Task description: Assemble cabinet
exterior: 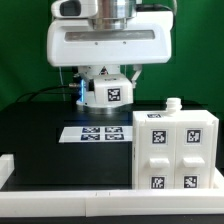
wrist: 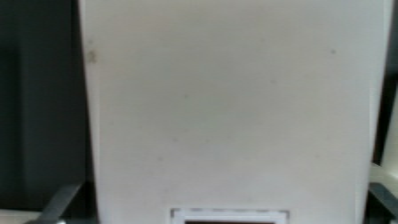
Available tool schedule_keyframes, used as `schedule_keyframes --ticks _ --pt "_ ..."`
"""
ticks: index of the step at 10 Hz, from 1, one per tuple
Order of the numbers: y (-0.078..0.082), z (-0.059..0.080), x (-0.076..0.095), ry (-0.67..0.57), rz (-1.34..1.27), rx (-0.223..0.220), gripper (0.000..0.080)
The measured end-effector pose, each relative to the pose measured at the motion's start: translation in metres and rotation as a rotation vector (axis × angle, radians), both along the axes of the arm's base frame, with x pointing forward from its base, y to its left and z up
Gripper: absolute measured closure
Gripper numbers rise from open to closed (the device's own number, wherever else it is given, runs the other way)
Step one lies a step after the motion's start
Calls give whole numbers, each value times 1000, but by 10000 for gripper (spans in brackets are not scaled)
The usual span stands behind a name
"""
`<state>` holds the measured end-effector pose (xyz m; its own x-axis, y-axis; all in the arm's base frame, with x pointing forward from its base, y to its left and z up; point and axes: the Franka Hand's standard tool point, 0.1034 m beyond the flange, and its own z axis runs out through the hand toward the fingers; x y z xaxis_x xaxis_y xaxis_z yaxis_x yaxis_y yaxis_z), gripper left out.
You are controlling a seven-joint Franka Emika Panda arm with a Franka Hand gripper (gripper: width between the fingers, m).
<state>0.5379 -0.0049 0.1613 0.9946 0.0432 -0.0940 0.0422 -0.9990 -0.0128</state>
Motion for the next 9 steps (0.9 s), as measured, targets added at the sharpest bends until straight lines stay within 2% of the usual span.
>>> schedule_keyframes --ticks 2,3,7,9 --pt "29 10 17 -16 -26 -8 243" --pt "38 12 22 -24 -7 -14 243" --pt "36 10 20 -21 -5 -13 243" --pt "42 12 25 -22 3 -12 243"
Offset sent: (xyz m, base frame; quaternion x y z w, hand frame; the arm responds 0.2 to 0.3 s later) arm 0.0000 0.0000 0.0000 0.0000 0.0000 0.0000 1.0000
